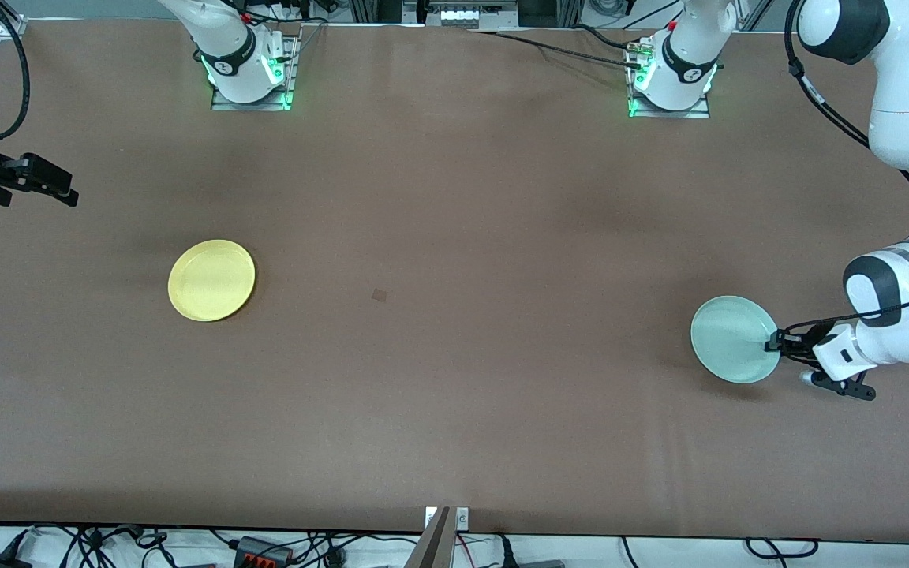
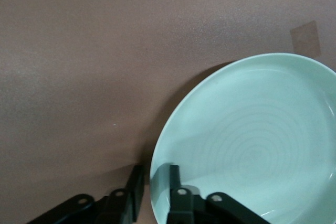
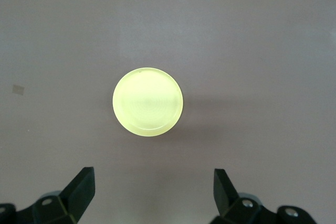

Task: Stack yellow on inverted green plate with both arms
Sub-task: 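Grip the green plate with the left gripper while the right gripper grips yellow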

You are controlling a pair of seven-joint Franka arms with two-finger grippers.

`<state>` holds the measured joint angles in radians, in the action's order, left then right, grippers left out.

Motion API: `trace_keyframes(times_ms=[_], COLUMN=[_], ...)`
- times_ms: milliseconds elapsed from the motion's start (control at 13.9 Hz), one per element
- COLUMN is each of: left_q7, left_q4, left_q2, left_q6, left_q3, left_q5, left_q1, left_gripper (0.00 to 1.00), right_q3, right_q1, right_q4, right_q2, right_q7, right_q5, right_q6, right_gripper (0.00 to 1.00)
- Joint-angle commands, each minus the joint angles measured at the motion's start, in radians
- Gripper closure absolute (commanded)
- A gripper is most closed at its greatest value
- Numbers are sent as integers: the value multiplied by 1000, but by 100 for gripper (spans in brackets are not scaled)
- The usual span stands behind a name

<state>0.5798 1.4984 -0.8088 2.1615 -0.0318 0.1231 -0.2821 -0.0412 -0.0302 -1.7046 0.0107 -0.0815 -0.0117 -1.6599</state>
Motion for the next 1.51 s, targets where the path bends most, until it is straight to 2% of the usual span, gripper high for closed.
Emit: trace_keyframes(times_ms=[0,287,503,647,790,934,1150,1293,1437], left_q7=[54,38,-76,-142,-182,-190,-274,-425,-658], left_q4=[-1,-21,-56,-67,-69,-69,-76,-84,-86], left_q2=[2,25,74,117,166,226,293,310,310], left_q6=[9,-9,-121,-138,-169,-189,-299,-392,-474], left_q3=[-8,-10,4,-5,-11,-4,-14,-11,-11], left_q5=[26,17,-2,-90,-137,-187,-328,-432,-553], left_q1=[-11,4,73,99,127,185,265,395,513], left_gripper=[98,99,99,99,99,99,99,99,99], right_q3=[-3,-5,-5,-5,-5,-5,-5,-3,-5], right_q1=[-2,-8,-7,-19,-43,-50,-77,-92,-91], right_q4=[8,8,8,8,6,6,5,3,2], right_q2=[-53,-191,-343,-414,-486,-544,-610,-638,-653], right_q7=[-15,-18,-15,-15,-18,-18,-58,-75,-77], right_q5=[1,-4,7,18,85,95,95,96,95], right_q6=[2,-4,-92,-124,-139,-170,-193,-208,-207], right_gripper=[0,0,0,0,0,0,0,0,2])
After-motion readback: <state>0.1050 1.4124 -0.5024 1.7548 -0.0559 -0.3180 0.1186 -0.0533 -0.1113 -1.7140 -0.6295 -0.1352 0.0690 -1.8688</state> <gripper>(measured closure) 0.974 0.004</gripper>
